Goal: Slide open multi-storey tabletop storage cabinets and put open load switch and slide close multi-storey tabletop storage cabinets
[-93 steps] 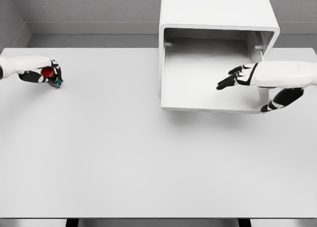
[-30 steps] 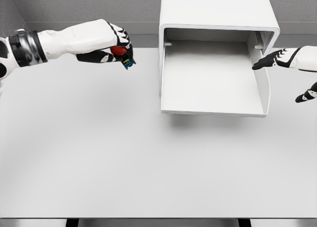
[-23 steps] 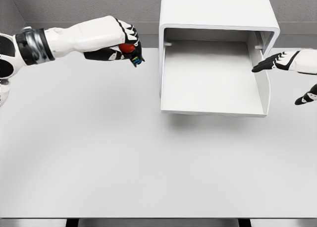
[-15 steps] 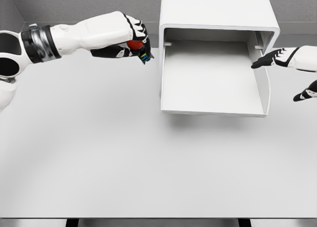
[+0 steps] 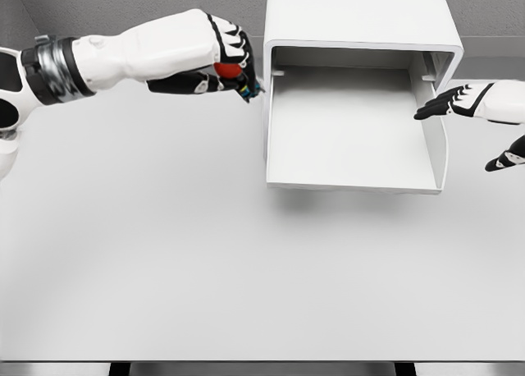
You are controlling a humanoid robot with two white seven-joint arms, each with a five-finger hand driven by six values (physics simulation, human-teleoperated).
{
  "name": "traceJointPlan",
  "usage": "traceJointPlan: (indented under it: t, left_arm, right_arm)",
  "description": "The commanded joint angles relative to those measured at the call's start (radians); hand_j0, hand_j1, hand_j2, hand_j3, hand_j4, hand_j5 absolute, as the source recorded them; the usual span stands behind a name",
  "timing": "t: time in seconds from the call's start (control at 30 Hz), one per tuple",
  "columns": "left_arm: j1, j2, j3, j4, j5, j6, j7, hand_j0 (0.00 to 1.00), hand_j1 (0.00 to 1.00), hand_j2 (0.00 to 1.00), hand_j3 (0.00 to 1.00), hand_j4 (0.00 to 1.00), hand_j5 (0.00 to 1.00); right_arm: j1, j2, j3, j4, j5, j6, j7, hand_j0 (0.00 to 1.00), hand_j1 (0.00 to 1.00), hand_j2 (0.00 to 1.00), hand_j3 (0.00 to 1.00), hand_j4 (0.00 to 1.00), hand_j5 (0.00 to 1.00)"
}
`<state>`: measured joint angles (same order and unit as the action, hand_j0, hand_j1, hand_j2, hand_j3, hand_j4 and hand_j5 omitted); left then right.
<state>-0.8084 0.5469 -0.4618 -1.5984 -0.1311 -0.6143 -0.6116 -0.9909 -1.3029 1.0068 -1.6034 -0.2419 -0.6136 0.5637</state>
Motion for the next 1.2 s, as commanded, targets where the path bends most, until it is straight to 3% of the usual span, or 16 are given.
traceJointPlan:
  t: [0.0,0.2,0.5,0.77,0.9,1.17]
  left_arm:
    - [0.0,0.013,0.015,-0.006,0.034,0.003,0.001,0.45,0.45,0.45,0.45,0.45,0.45]
    - [0.002,0.001,0.008,-0.08,0.048,0.003,0.001,0.44,0.44,0.44,0.44,0.44,0.44]
    - [0.002,-0.073,-0.001,-0.08,0.025,0.003,0.001,0.43,0.43,0.43,0.43,0.43,0.43]
    - [0.008,-0.157,-0.029,-0.066,-0.055,0.003,0.001,0.43,0.43,0.43,0.43,0.43,0.43]
    - [0.011,-0.193,-0.032,-0.018,-0.099,0.003,0.001,0.43,0.43,0.43,0.43,0.43,0.43]
    - [0.011,-0.24,-0.069,0.017,-0.119,0.003,0.001,0.43,0.43,0.43,0.43,0.43,0.43]
  right_arm:
    - [0.0,-0.006,-0.002,-0.001,-0.004,0.003,0.001,1.0,1.0,1.0,1.0,1.0,1.0]
    - [0.0,-0.006,-0.004,0.003,0.01,0.003,0.001,1.0,1.0,1.0,1.0,1.0,1.0]
    - [0.0,-0.009,-0.005,0.019,0.03,0.003,-0.001,1.0,1.0,1.0,1.0,1.0,1.0]
    - [0.006,-0.001,-0.004,0.023,0.038,0.003,-0.001,1.0,1.0,1.0,1.0,1.0,1.0]
    - [0.006,0.001,-0.004,0.022,0.038,0.003,-0.001,1.0,1.0,1.0,1.0,1.0,1.0]
    - [0.024,-0.01,-0.002,0.026,0.039,0.003,-0.001,1.0,1.0,1.0,1.0,1.0,1.0]
